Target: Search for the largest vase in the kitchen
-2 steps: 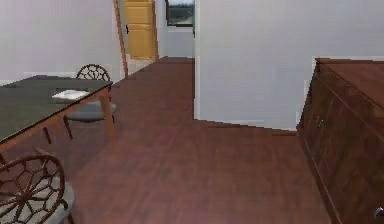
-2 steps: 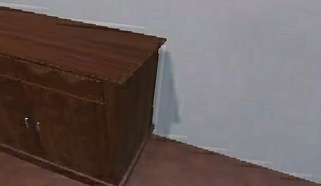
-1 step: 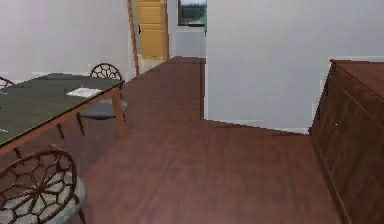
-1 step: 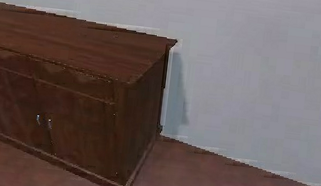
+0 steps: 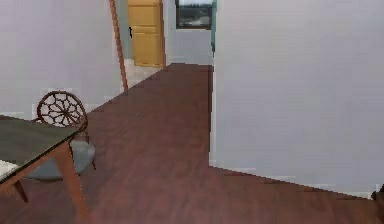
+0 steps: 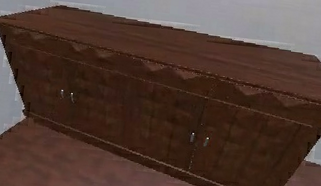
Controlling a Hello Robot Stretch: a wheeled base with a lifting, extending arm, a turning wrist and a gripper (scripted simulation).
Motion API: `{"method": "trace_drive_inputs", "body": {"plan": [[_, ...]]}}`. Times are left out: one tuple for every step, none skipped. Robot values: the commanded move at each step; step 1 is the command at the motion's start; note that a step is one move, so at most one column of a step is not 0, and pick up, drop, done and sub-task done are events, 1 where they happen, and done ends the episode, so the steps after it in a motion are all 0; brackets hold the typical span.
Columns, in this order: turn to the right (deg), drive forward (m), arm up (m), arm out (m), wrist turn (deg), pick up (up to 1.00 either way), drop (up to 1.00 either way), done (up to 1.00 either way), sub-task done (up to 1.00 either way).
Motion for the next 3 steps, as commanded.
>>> {"method": "trace_drive_inputs", "body": {"plan": [[-6.0, 0.0, 0.0, 0.0, 0.0, 0.0, 0.0, 0.0, 0.0], [0.0, 0.2, 0.0, 0.0, 0.0, 0.0, 0.0, 0.0, 0.0], [0.0, 0.75, 0.0, 0.0, 0.0, 0.0, 0.0, 0.0, 0.0]]}}
